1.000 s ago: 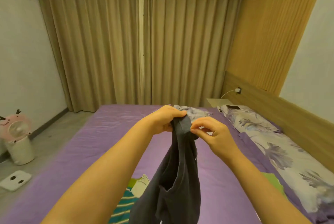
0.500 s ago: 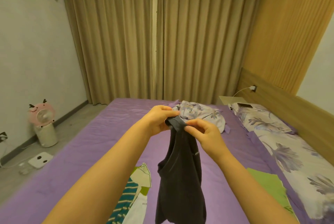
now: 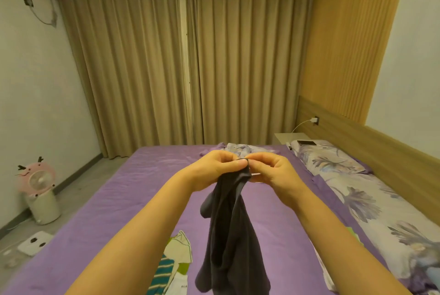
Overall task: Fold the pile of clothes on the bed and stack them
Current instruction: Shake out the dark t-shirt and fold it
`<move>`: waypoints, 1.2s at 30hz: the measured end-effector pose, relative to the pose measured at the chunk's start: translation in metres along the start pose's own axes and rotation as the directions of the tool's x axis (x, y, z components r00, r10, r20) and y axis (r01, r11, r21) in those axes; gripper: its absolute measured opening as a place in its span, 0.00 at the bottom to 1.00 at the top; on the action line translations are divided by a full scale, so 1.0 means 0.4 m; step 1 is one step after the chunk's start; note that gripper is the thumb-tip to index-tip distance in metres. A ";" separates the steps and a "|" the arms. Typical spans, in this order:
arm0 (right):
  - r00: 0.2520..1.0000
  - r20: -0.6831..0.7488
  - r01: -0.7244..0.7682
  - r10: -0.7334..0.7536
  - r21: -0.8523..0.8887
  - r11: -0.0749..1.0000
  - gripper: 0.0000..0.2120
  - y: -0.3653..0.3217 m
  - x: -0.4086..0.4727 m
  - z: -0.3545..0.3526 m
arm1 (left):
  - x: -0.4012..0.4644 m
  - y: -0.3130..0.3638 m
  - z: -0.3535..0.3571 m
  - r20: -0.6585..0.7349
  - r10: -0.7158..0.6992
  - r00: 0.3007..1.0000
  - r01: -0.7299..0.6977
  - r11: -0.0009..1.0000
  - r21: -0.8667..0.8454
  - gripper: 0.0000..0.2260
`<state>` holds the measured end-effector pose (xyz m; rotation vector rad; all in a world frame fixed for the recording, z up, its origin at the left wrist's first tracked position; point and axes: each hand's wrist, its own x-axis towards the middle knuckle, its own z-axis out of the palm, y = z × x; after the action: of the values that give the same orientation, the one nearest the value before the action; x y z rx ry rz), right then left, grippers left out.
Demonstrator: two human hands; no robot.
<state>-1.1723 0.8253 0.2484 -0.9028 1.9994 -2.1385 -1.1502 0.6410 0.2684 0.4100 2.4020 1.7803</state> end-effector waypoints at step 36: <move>0.990 -0.122 -0.094 0.074 -0.171 0.981 0.14 0.009 -0.045 -0.164 | -0.071 -0.032 -0.109 -0.628 0.060 0.776 -0.010 0.997 0.083 0.16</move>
<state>-1.1889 0.8907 0.2400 -0.7154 2.2682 -2.0383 -1.1360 0.5893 0.2677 -0.1920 2.9043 2.1051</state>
